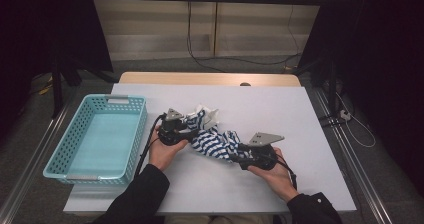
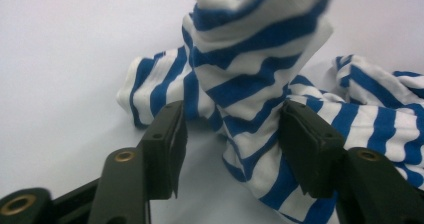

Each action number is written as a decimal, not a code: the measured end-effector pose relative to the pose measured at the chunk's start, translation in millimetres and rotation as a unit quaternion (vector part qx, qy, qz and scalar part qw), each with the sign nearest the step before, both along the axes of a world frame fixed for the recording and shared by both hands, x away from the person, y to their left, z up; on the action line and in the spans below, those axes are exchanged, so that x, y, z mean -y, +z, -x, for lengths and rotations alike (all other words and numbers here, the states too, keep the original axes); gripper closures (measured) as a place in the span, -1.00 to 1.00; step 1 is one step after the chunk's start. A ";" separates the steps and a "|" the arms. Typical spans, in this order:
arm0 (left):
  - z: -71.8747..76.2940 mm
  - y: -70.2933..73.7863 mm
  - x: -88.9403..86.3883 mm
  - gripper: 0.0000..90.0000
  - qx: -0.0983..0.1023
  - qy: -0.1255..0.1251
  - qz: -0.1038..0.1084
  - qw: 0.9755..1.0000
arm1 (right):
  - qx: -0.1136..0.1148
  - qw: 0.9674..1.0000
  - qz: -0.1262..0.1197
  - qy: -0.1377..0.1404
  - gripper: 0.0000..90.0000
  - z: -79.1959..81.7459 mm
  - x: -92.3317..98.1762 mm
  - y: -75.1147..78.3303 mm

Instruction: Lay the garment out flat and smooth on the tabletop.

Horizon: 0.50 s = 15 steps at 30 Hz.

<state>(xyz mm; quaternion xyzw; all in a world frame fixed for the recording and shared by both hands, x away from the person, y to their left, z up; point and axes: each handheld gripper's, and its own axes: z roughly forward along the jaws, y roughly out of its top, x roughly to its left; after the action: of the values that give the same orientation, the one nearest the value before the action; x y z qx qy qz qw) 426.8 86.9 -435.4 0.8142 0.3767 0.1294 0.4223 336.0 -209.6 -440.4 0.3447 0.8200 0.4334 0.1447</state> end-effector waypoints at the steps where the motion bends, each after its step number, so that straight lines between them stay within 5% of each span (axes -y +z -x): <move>1: 0.8 1.4 0.5 -0.04 0.003 -0.001 0.005 1.000 | 0.005 1.000 -0.005 -0.006 -0.01 -0.9 1.9 2.3; 4: 5.8 10.5 1.1 -0.12 0.022 0.002 0.011 1.000 | 0.009 1.000 -0.014 -0.020 -0.16 -4.6 6.7 7.2; 7: 11.7 23.9 1.8 -0.15 0.049 0.010 0.042 0.998 | 0.018 0.999 -0.020 -0.030 -0.25 -7.9 9.3 11.4; 8: 12.3 28.6 -1.5 -0.15 0.059 -0.001 0.022 0.998 | 0.022 0.999 -0.023 -0.032 -0.26 -10.4 10.3 13.9; 9: 14.1 32.9 -1.9 -0.14 0.068 0.002 0.028 0.997 | 0.023 0.999 -0.027 -0.034 -0.26 -11.9 11.0 15.7; 11: 18.7 39.5 -0.4 0.02 0.082 0.001 0.058 0.995 | 0.031 0.998 -0.038 -0.038 -0.24 -16.7 12.3 20.4; 15: 22.8 40.1 6.3 0.36 0.093 -0.037 0.046 0.994 | 0.038 0.997 -0.052 -0.039 -0.13 -32.0 9.9 24.7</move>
<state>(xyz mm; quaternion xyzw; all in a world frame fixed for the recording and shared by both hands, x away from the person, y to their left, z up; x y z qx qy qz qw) 404.0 80.6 -395.2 0.7918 0.3115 0.1713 0.4966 368.0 -219.5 -415.7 0.3666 0.7760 0.4827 0.1744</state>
